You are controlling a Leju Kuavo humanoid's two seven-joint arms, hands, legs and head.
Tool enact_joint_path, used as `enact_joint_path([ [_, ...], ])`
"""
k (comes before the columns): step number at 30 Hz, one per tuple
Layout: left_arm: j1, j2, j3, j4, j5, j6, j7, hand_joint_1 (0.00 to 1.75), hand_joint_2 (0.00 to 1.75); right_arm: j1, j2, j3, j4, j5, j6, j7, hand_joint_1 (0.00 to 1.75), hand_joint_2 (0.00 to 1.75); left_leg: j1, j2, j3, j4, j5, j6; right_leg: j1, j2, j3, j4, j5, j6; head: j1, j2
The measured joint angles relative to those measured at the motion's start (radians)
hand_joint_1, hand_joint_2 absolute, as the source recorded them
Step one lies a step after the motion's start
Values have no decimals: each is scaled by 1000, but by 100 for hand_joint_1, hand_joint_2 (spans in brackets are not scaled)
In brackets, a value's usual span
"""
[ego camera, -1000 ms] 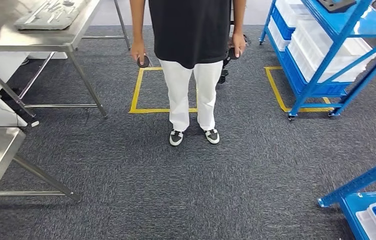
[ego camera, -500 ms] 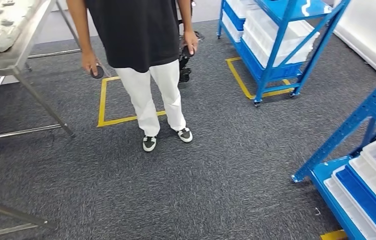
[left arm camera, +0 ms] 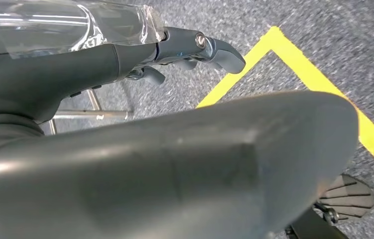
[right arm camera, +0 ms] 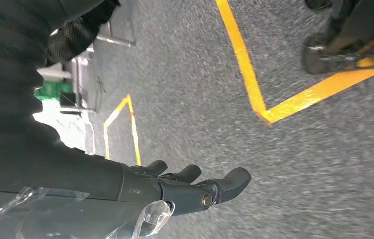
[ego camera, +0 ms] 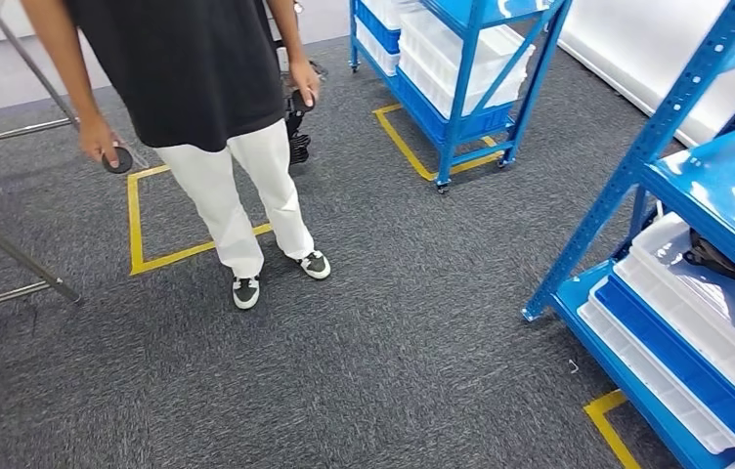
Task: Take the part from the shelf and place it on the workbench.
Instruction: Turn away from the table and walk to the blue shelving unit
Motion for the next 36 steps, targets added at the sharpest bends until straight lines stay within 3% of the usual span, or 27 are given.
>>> enact_joint_path([
  [1, 0, 0, 0, 0, 0, 0, 0, 0, 0, 0, 0, 0, 0, -1, 0, 0, 0, 175, -2, 8, 3, 1, -4, -6, 0, -17, 33, -60, 20, -3, -1, 0],
  [3, -2, 1, 0, 0, 0, 0, 0, 0, 0, -1, 1, 0, 0, -2, 0, 0, 0, 175, -6, 23, 9, 3, -10, -18, 4, -31, 55, -106, 29, -14, -4, 0],
  [5, -4, 1, 0, 0, 0, 0, -1, 0, 0, 0, 2, 0, 0, -3, -1, 0, 0, 175, -2, 34, 12, 5, -14, -29, 6, -9, 51, -106, 33, -28, -8, 0],
  [6, -4, 0, 0, 0, 0, 0, -1, 0, 0, 0, 1, 0, 0, -3, -1, 0, 0, 175, 1, 23, 10, 17, -25, -35, 5, 1, 49, -107, 36, -35, -9, 0],
  [8, -4, 0, 0, 0, 0, 0, -1, 0, 0, -2, 1, 0, 0, -3, -1, -1, 0, 175, 7, -23, -27, 106, -82, -44, 2, 22, 47, -109, 42, -48, -13, 0],
  [10, 0, 0, 0, 0, 2, 0, -2, 0, 0, -5, 0, 0, 0, -4, 0, -1, 0, 175, 8, -60, -97, 261, -155, -48, 4, 47, 43, -108, 46, -54, -17, 0],
  [11, 2, 0, 0, 0, 3, 0, -2, 0, 0, -5, 1, 0, 0, -4, 0, 0, 0, 175, 8, -65, -125, 317, -172, -47, 5, 61, 41, -108, 47, -56, -17, 0],
  [12, 3, 0, 0, 0, 5, 0, -2, 0, 0, -4, 1, 0, 0, -5, 0, 0, 0, 175, 8, -68, -137, 337, -168, -46, 5, 76, 40, -108, 48, -56, -18, 0],
  [13, 3, 0, 0, 0, 7, 0, -2, 0, 0, -3, 1, 0, 0, -5, 0, 1, 0, 175, 8, -71, -127, 309, -143, -43, 6, 91, 41, -108, 49, -56, -18, 0],
  [14, 3, 0, 0, 0, 8, 0, -3, 0, 0, -3, 1, 0, 0, -5, 0, 1, 0, 175, 8, -79, -100, 243, -104, -39, 6, 106, 42, -108, 50, -54, -19, 0],
  [16, 1, 1, 0, 0, 7, 0, -5, 0, 0, -3, 1, 0, 0, -5, 0, 1, 0, 175, 7, -121, -33, 86, -32, -28, 7, 133, 42, -107, 52, -50, -20, 0],
  [18, 0, 1, 0, 0, 4, -1, -8, 0, 0, -3, 2, 0, 0, -6, 0, 1, 0, 175, 4, -144, -6, 17, -10, -23, 7, 153, 36, -107, 55, -40, -21, 0],
  [20, -2, 0, 0, 0, -2, -2, -11, 0, 0, 0, 1, 0, 1, -7, 0, 2, 0, 175, 2, -125, -6, 11, -5, -17, 5, 170, 30, -109, 59, -28, -21, 0],
  [22, -4, 0, 0, 0, -5, -1, -14, 0, 0, 3, -2, 0, 2, -8, 0, 3, 0, 175, 5, -103, -6, 3, 4, -5, 7, 142, 13, -81, 38, -18, -19, 0],
  [23, -4, 0, 0, 0, -5, -1, -15, 0, 0, 2, -4, 0, 3, -9, 0, 3, 0, 175, 7, -90, -7, -1, 8, 1, 8, 112, -7, -35, 9, -15, -18, 0],
  [25, 0, 1, 0, 0, -4, -1, -14, 0, 0, -1, -4, 0, 3, -9, 0, 4, 0, 175, 5, -63, -8, -2, 9, 6, 8, 58, -70, 107, -67, -10, -15, 0],
  [26, 2, 1, 0, 0, -4, -1, -14, 0, 0, -1, -4, 0, 3, -10, 0, 4, 0, 175, 3, -48, -9, -2, 8, 6, 6, 48, -96, 168, -91, -7, -15, 0],
  [27, 2, 1, 0, 0, -3, -2, -14, 0, 0, 0, -4, 0, 3, -10, 0, 4, 0, 175, 3, -34, -10, -1, 8, 6, 4, 43, -107, 197, -96, -4, -15, 0],
  [28, 2, 1, 0, 0, -2, -2, -14, 0, 0, 0, -5, 0, 3, -10, 0, 5, 0, 175, 4, -21, -9, -1, 8, 6, 2, 38, -97, 182, -82, -1, -15, 0],
  [30, 0, 0, 0, 0, 1, -2, -15, 0, 0, 0, -6, 0, 3, -11, 0, 5, 0, 175, 5, 1, -6, 0, 4, 0, -3, 9, -17, 42, -19, 5, -15, 0],
  [32, -1, 2, 0, 0, 5, -2, -15, 0, 0, -1, -6, 0, 3, -13, 0, 5, 0, 175, 1, 19, -1, 4, -2, -12, -3, -31, 51, -81, 21, 0, -17, 0],
  [33, -1, 2, 0, 0, 7, -2, -15, 0, 0, -2, -5, 0, 3, -13, 0, 5, 0, 175, -2, 26, 2, 6, -4, -19, -2, -40, 61, -104, 25, -6, -19, 0],
  [35, -3, 3, 0, 0, 10, -2, -17, 0, 0, -1, -4, 0, 3, -14, 0, 5, 0, 175, -2, 44, 5, 5, -6, -30, 2, -21, 56, -104, 26, -23, -22, 0],
  [36, -4, 3, 0, 0, 9, -2, -19, 0, 0, -1, -4, 0, 3, -14, 0, 4, 0, 175, 2, 39, 6, 10, -11, -36, 2, -10, 54, -105, 29, -30, -23, 0],
])
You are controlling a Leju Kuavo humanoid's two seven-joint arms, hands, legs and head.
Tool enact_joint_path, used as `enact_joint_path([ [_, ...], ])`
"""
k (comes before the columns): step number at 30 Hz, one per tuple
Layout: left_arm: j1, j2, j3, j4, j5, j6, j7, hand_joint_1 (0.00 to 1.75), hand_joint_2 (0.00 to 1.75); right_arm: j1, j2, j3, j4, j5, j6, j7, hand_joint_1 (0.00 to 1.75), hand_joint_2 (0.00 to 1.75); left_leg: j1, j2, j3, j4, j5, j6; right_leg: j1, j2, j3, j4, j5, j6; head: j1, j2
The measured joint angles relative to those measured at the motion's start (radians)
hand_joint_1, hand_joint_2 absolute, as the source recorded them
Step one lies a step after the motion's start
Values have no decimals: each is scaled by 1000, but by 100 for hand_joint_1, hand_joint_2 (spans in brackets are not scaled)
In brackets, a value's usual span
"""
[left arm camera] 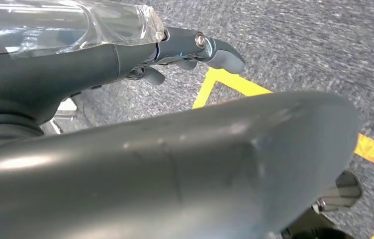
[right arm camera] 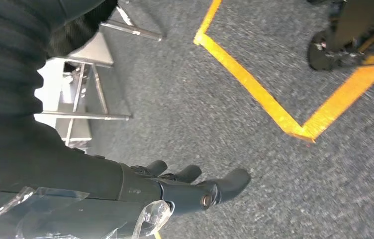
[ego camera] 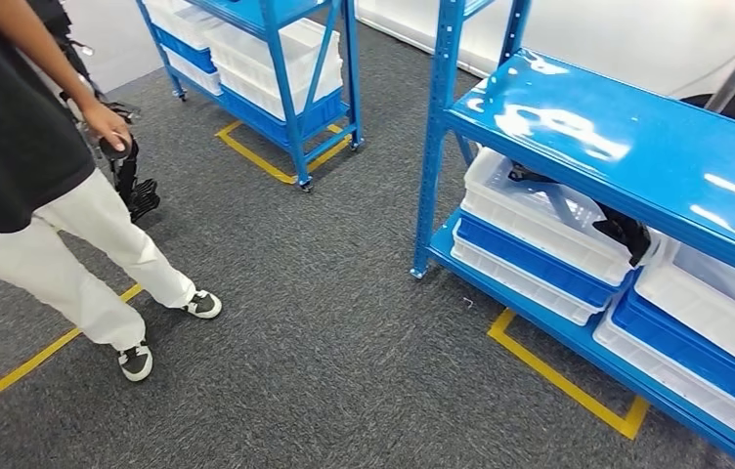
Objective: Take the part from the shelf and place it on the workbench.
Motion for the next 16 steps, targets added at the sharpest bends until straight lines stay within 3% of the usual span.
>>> enact_joint_path([
  [2, 0, 0, 0, 0, -1, 0, -6, 0, 0, -1, 0, 0, 0, 0, 0, -1, 0, 175, 7, -44, -23, 60, -43, -10, -3, 22, -3, -2, 7, -14, -2, 0],
  [4, 3, -1, 0, 0, -1, -1, -12, 0, 0, -4, -1, 0, 0, 0, 0, -3, 0, 175, 9, -94, -87, 202, -118, -16, -3, 47, -8, -2, 11, -23, -5, 0],
  [5, 5, -1, 0, 0, 0, -1, -13, 0, 0, -4, 0, 0, 0, -1, 0, -4, 0, 175, 9, -102, -121, 273, -145, -16, -2, 61, -11, -2, 13, -26, -6, 0],
  [6, 7, -1, 0, 0, 1, -1, -15, 0, 0, -4, 0, 0, 0, -1, 0, -4, 0, 175, 9, -106, -142, 315, -155, -16, 0, 76, -13, -2, 14, -27, -6, 0],
  [7, 8, -1, 0, 0, 2, -1, -15, 0, 0, -3, 0, 0, 0, -2, 0, -4, 0, 175, 9, -108, -144, 315, -142, -14, 0, 92, -13, -2, 16, -27, -6, 0],
  [9, 6, -1, 0, 0, 2, -1, -16, 0, 0, -2, 0, 0, 0, -3, 0, -4, 0, 175, 8, -127, -91, 196, -71, -4, 1, 123, -12, -2, 18, -24, -6, 0],
  [11, 5, 1, 0, 0, 2, -1, -16, 0, 0, -3, 2, 0, 0, -3, 0, -5, 0, 175, 6, -185, -31, 53, -12, 11, 0, 147, -14, -1, 22, -17, -7, 0],
  [13, 5, 2, 0, 0, 2, -2, -14, 0, 0, -4, 5, 0, 0, -3, 0, -5, 0, 175, 3, -216, -14, 5, -1, 22, -4, 167, -21, -3, 26, -3, -7, 0],
  [16, 3, 1, 0, 0, 2, -4, -12, 0, 0, 1, 5, 0, 1, -5, -1, -5, 0, 175, 1, -187, -10, -8, 10, 31, -7, 182, -28, -7, 32, 15, -8, 0],
])
